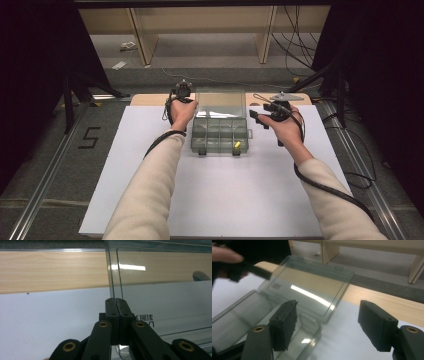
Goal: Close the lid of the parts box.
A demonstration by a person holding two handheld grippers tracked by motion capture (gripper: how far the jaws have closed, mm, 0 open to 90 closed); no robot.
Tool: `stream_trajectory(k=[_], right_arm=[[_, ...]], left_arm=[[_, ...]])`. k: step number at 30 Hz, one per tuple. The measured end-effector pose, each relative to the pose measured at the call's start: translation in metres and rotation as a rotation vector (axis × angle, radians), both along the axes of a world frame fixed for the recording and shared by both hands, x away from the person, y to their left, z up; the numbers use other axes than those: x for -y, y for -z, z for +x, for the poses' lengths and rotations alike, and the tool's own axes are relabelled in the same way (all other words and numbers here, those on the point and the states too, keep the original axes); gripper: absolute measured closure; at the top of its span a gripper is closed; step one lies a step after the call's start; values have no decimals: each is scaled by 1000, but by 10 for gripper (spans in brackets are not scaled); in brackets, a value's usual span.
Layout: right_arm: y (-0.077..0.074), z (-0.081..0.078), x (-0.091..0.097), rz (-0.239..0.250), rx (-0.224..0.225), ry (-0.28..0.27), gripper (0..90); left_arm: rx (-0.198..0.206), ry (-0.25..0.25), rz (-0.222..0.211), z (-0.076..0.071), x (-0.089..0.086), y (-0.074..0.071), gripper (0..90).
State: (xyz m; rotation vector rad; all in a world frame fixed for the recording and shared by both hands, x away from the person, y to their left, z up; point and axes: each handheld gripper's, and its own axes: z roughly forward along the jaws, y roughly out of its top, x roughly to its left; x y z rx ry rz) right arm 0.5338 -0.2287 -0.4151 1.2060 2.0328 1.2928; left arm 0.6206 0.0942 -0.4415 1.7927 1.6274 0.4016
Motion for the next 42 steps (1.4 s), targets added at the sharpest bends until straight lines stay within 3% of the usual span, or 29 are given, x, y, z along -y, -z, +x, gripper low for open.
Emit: stream_trajectory(k=[8, 11, 12, 16, 29, 34, 36, 42], right_arm=[[9, 50, -24, -10, -95, 71, 426], [12, 59, -28, -7, -112, 81, 472], [17, 69, -32, 8, -139, 101, 552], [25, 79, -37, 9, -173, 130, 616], [30, 87, -39, 44, -253, 235, 786], [30, 86, -39, 16, -264, 268, 850], [31, 85, -40, 16, -280, 279, 857], [30, 83, -46, 32, -272, 326, 881]], left_arm=[[37, 17, -23, -6, -5, 1, 892], [48, 24, -19, -6, -6, 0, 892], [56, 31, -15, -7, -5, -1, 891], [66, 29, -24, -7, -4, -2, 893], [90, 50, -27, -10, -4, -2, 896], [98, 59, -29, -11, -2, -3, 896], [98, 61, -29, -11, -2, -3, 895], [96, 63, -22, -11, -4, 1, 892]])
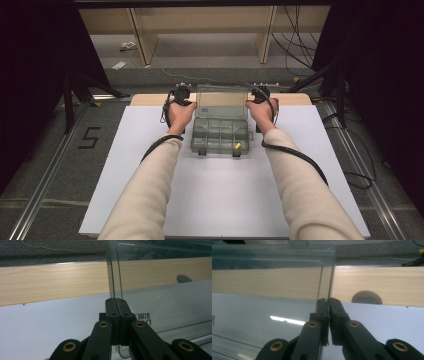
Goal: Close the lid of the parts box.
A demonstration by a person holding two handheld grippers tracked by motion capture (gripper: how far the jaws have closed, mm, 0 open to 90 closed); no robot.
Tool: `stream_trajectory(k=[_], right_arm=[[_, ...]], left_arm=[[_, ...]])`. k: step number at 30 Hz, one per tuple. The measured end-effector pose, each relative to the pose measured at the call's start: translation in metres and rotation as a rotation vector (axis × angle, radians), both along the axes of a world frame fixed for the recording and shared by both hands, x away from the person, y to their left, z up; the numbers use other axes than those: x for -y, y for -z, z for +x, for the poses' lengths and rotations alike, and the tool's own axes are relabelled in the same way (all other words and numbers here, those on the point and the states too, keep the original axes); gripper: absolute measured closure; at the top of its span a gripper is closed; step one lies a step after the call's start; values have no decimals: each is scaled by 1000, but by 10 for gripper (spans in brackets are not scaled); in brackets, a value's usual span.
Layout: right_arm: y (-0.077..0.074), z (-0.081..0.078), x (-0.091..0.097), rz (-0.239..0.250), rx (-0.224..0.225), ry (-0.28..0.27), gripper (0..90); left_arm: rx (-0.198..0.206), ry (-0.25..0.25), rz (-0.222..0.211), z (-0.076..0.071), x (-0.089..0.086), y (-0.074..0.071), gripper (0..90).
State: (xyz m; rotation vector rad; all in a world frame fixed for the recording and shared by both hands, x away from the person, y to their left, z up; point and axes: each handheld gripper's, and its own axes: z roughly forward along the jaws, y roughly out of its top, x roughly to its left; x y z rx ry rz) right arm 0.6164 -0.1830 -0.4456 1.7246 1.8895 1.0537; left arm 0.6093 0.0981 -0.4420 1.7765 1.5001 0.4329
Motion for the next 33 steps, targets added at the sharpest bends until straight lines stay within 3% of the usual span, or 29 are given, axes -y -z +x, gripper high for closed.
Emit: stream_trajectory(k=[11, 15, 20, 27, 33], right_arm=[[-4, -10, -9, -40, 78, 25, 894], [-5, -16, -11, -51, 125, 18, 896], [-8, -21, -11, -50, 144, 10, 896], [-8, -24, -10, -44, 165, -7, 896], [-9, -26, -8, -40, 172, -21, 896]], left_arm=[[-13, 8, -23, 1, -5, 4, 865], [48, 18, -30, 3, -5, -2, 777], [100, -2, -45, 7, -5, -15, 767], [114, -10, -29, 14, -5, -29, 782], [115, -13, -21, 15, -4, -32, 811]])
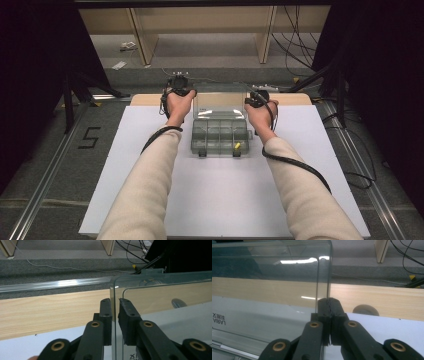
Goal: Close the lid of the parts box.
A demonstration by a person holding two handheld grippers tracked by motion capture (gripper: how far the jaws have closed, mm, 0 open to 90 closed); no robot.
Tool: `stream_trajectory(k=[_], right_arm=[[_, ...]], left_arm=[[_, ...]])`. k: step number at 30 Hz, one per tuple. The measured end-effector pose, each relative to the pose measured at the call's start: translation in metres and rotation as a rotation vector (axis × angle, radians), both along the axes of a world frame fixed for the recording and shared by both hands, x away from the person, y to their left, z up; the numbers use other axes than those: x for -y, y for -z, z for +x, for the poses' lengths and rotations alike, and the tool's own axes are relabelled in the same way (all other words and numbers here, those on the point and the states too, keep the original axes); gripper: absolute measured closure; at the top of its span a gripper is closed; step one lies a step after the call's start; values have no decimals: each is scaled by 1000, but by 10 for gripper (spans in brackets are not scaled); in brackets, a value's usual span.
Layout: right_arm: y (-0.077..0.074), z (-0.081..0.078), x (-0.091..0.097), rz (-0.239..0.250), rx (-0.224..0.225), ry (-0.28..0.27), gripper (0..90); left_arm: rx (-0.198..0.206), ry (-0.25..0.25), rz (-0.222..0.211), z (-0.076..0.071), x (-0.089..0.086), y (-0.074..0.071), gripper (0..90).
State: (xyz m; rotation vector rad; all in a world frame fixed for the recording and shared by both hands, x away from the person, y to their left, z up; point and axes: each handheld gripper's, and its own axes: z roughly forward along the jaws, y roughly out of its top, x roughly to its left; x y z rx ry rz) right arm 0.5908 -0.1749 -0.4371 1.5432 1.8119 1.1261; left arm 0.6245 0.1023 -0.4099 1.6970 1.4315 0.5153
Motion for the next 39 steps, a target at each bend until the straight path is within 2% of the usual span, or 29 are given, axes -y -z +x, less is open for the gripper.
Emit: stream_trajectory(k=[3, 13, 18, 24, 30, 33, 36, 39], right_arm=[[0, -1, 1, 0, 8, -5, 896], [0, -2, 2, 7, 11, -19, 887], [-2, 0, 6, 35, 21, -31, 846], [-15, 7, 5, 22, 68, -64, 804], [-28, 13, 4, 27, 97, -59, 795], [-33, 15, 4, 14, 95, -59, 804], [-35, 15, 4, 6, 96, -45, 864], [-37, 14, 3, -6, 97, -42, 870]], left_arm=[[-2, -10, 11, -1, 0, 1, 853], [9, -25, 21, -6, 2, -1, 878], [25, -20, 25, -11, 2, -4, 881], [38, -14, 16, -16, 0, -4, 881], [44, -7, 21, -19, 0, -5, 881], [46, -1, 19, -19, -1, -6, 880], [46, 3, 19, -20, -1, -6, 880], [43, 7, 21, -19, -2, -6, 876]])
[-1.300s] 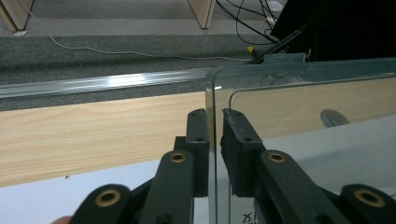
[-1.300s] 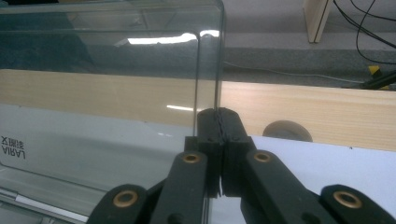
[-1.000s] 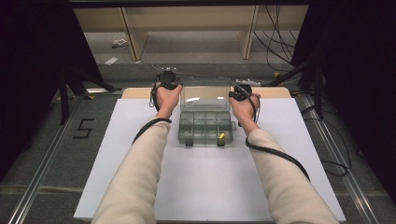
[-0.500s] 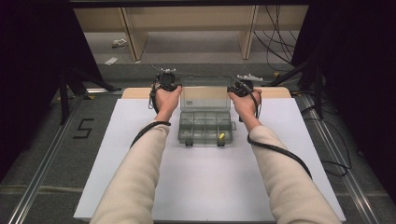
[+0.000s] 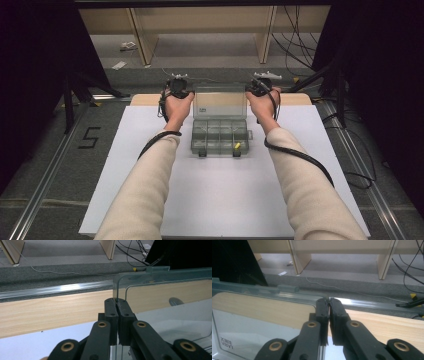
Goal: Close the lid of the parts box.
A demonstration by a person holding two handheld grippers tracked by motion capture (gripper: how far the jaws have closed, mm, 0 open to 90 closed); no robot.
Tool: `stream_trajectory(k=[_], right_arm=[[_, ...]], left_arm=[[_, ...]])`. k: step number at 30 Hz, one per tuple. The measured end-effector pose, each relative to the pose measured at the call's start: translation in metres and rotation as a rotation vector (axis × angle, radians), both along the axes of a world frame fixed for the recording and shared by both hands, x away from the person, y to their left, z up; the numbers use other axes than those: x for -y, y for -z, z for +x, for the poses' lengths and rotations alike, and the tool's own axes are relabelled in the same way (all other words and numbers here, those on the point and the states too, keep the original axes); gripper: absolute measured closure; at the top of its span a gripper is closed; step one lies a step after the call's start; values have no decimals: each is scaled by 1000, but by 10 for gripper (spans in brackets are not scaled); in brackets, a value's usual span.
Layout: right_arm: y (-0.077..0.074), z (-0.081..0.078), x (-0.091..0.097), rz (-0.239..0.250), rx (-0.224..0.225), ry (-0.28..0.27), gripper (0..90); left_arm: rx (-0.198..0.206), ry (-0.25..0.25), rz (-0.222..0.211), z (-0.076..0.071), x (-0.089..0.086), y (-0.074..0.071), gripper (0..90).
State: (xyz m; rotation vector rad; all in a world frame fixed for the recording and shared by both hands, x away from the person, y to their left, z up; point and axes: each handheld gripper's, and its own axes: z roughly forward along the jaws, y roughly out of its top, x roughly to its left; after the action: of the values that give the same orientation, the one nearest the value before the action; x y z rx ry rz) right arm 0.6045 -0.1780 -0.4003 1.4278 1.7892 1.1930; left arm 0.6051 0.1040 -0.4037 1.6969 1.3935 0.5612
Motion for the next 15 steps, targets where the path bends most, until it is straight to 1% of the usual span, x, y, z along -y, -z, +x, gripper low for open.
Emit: stream_trajectory(k=[3, 5, 6, 7, 8, 12, 15], right_arm=[[0, -2, -1, 7, 4, 9, 874], [-1, -3, -1, 12, 2, 11, 875], [-1, -3, -1, 12, 2, 11, 875], [-1, -4, -1, 8, 5, 11, 876], [-1, -4, -1, 8, 5, 11, 876], [-1, -5, 0, 7, 14, 4, 875], [-2, -6, 0, 11, 13, 2, 874]], left_arm=[[-1, 2, -2, 0, 0, 0, 863], [17, 0, -3, 1, 0, -2, 839], [17, 0, -3, 1, 0, -2, 818], [26, -3, -12, 2, -1, -4, 808], [29, -11, -11, 2, -1, -5, 802], [22, -18, -8, 5, 1, -9, 814], [15, -23, -1, 5, 3, -11, 845]])
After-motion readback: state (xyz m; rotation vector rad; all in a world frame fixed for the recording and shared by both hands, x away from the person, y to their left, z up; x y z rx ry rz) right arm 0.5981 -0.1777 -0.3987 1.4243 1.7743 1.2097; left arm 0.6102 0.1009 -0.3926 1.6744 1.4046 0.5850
